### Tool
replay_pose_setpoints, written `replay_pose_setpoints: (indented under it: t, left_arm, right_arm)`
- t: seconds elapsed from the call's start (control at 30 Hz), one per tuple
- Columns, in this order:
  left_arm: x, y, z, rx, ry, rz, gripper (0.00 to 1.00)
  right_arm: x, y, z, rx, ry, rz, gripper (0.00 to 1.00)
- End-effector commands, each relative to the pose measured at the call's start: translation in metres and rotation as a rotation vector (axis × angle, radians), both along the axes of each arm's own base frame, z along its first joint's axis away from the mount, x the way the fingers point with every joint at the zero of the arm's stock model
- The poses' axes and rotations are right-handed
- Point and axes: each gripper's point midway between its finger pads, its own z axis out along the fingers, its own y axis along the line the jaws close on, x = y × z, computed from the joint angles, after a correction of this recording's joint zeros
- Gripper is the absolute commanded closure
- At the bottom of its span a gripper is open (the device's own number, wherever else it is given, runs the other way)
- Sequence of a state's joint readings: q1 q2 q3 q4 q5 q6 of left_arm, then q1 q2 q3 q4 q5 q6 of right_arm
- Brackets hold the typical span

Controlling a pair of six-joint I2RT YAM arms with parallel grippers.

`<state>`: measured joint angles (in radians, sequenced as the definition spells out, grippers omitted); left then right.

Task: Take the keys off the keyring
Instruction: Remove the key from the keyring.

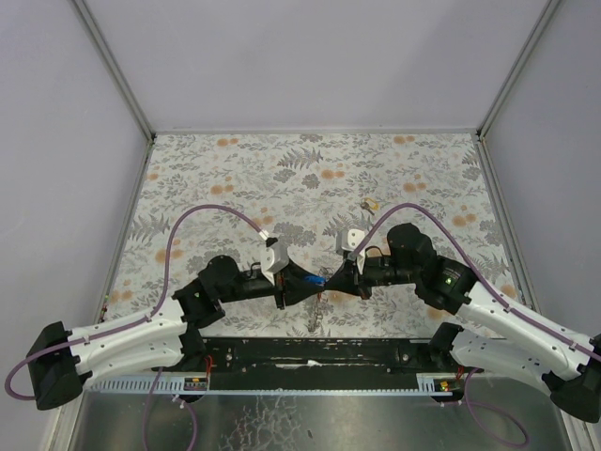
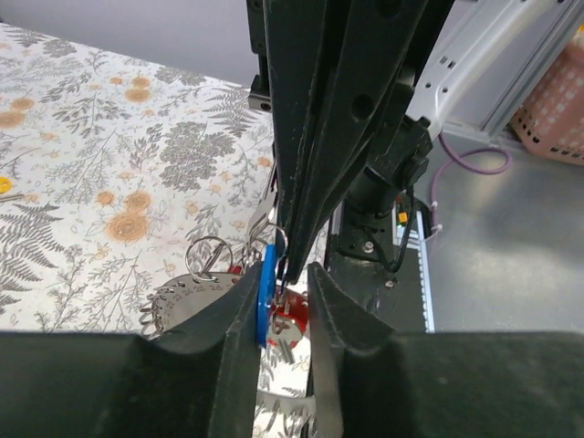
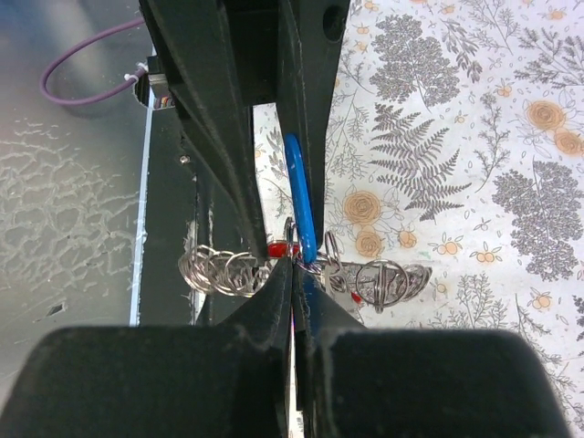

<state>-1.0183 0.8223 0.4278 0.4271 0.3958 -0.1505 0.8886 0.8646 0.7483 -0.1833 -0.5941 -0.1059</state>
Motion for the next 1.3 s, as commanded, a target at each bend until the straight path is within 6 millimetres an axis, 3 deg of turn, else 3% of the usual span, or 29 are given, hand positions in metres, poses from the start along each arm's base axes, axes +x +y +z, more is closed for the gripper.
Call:
replay_pose_setpoints:
  t: [0.0,0.2,0.43,0.53,0.67,0.73,0.87,1.0,1.27]
  left_arm:
    - [-0.002,0.0,0.033,-0.118,-0.041,-0.005,0.7]
    - [0.005,0.004,0.036,-0.127,-0.024,0.038,0.55]
    - [0.025,0.029,0.044,-0.152,0.037,0.186,0.44]
    - [0.023,0.034,0.035,-0.121,0.084,0.18,0.49]
    - [-0.001,0.032,0.032,-0.134,0.115,0.052,0.78]
    - [-0.015,0.03,0.034,-0.145,0.126,-0.024,0.85]
    - [-0.028,0.022,0.029,-0.13,0.16,-0.122,0.78]
    - [-0.029,0.012,0.02,-0.088,0.191,-0.163,0.75]
    - [-0.007,0.01,0.013,-0.084,0.135,-0.061,0.53]
  right_arm:
    - [0.005,0.005,0.028,0.089,-0.087,0.014,1.0]
    - [0.005,0.003,0.026,0.08,-0.096,0.017,1.0]
    - [0.005,0.001,0.024,0.081,-0.101,0.015,1.0]
    - [0.004,0.001,0.025,0.088,-0.1,0.015,1.0]
    - [0.004,0.001,0.023,0.089,-0.092,0.015,1.0]
    - [0.004,0.001,0.023,0.091,-0.09,0.016,1.0]
    - [0.004,0.002,0.022,0.091,-0.089,0.018,1.0]
    - [0.004,0.002,0.023,0.093,-0.09,0.021,1.0]
    - [-0.002,0.002,0.025,0.095,-0.104,0.061,1.0]
